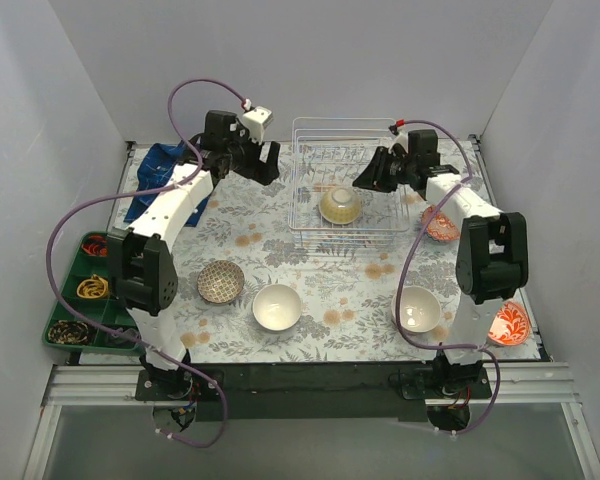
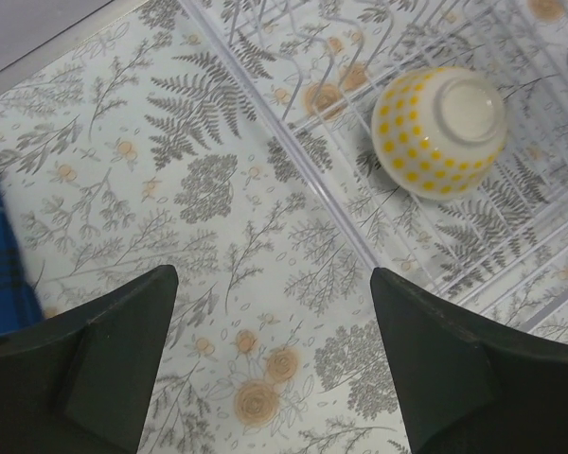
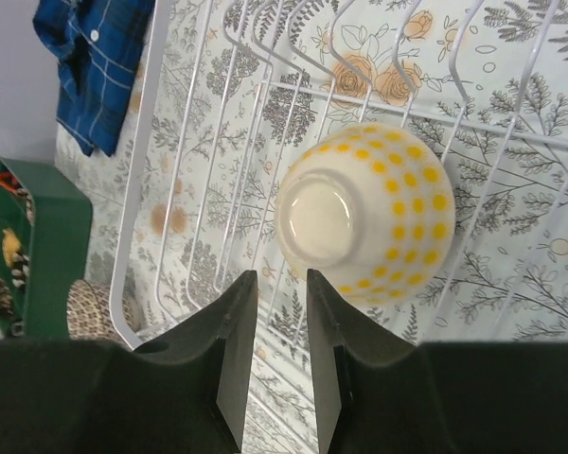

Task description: Load the bowls into the dish rack

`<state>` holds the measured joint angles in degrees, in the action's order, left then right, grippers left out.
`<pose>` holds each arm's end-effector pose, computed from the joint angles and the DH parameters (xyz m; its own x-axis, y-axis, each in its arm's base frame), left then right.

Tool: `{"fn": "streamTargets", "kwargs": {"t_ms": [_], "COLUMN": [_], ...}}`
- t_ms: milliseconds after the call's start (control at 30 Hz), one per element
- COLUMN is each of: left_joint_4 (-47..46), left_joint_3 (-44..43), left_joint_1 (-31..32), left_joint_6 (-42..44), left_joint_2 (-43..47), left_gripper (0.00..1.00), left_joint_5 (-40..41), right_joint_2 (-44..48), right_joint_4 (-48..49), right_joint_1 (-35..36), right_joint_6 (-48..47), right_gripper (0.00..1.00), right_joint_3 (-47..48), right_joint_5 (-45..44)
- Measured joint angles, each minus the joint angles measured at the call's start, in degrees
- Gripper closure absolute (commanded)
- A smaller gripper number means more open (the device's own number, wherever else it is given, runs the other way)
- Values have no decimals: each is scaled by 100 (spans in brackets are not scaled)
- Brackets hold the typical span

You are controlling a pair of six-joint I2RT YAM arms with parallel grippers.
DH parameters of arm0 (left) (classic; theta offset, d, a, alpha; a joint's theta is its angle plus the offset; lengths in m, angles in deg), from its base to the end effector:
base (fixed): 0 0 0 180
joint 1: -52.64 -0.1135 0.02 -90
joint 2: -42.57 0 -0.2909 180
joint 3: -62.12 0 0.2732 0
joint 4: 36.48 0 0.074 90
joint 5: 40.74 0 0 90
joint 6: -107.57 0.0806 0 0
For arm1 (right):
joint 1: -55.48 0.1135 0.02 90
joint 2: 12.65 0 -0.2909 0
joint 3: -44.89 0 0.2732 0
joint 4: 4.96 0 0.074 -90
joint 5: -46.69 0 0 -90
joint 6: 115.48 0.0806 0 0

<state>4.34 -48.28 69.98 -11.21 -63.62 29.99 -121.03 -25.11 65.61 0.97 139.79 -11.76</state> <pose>0.4637 -0.1726 0.3234 -0.7561 -0.2400 -0.6088 0.1942 0.8061 -0.5590 0.4811 0.1288 0.2469 -0.7459 0.2523 -0.6164 -0.2753 0.7259 0.6303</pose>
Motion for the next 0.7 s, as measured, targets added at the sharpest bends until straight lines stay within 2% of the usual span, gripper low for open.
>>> {"fn": "streamTargets", "kwargs": {"t_ms": [167,300,433,600,700], "left_joint_4": [59,435,804,1158,1261], "left_joint_3": [437,-35,-767,-798,-721], "left_joint_1": [-26,-341,-1010,-1510,-1777], "left_joint_6": [129,-37,-225,-463,-686], "left_joint_2": [575,629,428,428,450], "left_gripper": [11,11,8,8,8], "left_joint_5": [621,1080,1556,1974,1958], "right_joint_2": [474,890,1150,1180,1084], "right_joint_4": [-568,-1130,-1639,-2103,-2332], "right_joint_1": [109,636,1751,3316,4044], "right_joint_6": [-907,-2085,-3423,-4811,-5403], "right_gripper": [64,56,54,54,55], "right_joint_3": [42,352,876,1147,1150], "right_joint_5": [-188,-262,-210,-275,-422]}}
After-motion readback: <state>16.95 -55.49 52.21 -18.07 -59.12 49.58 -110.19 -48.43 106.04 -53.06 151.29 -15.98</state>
